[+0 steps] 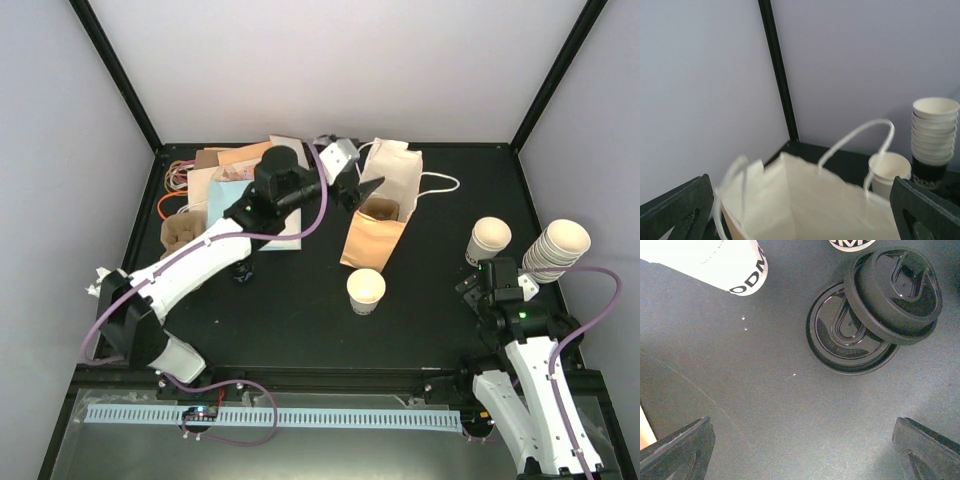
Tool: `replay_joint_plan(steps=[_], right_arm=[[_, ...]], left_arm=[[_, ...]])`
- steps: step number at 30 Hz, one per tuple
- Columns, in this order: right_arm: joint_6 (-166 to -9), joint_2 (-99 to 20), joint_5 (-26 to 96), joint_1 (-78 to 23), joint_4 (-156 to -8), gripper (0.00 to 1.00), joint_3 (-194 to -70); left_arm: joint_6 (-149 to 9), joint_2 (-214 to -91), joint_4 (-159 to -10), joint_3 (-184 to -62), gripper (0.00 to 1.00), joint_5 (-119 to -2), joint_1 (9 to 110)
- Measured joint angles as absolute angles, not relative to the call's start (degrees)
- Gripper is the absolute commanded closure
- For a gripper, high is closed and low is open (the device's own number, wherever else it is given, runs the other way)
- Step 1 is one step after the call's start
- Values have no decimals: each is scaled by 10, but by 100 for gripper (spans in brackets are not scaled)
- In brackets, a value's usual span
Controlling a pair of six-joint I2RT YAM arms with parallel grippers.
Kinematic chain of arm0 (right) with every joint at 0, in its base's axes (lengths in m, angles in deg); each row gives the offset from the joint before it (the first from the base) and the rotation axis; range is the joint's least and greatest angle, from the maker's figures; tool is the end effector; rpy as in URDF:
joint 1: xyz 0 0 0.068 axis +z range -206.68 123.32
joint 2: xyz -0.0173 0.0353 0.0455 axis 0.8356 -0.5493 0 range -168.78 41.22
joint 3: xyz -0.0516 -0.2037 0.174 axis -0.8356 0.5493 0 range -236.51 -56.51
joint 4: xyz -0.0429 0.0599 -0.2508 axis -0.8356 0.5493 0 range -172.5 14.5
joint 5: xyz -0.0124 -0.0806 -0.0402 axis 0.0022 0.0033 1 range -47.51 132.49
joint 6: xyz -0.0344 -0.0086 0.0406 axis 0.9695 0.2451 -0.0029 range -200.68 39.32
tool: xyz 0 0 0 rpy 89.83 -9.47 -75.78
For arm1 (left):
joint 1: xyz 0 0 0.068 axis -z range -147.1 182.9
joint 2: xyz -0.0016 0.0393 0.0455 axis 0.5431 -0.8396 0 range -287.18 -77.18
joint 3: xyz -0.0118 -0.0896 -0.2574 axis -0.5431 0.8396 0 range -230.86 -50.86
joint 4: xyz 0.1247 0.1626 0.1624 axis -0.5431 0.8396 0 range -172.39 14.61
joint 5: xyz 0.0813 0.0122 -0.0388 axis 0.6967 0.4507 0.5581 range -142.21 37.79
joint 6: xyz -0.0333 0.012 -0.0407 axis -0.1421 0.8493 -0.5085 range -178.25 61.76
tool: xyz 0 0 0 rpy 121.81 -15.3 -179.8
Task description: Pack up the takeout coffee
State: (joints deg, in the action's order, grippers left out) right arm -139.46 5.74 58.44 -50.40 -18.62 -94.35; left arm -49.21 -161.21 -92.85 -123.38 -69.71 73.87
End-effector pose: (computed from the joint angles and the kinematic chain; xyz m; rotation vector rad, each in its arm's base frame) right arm 0.0994 0.0010 0.2417 1.2217 2.2705 0.0474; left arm 0.2591 -0.2393 0.3839 0.9017 1.3574 -0.6736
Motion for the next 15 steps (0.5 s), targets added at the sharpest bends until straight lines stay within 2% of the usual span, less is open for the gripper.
replay_joint_plan(steps=[9,13,15], right_arm=[[-1391,78,583,-505,-171,0,-955],[-1391,80,579,-506,-165,0,-955],[-1391,80,577,-507,-165,0,-955]], left_arm=[[-473,-1732,-894,-1418,1,-783,687],[-480,-1842,-801,-1600,1,-839,669],[-489,-1871,-775,-1649,1,-862,661]])
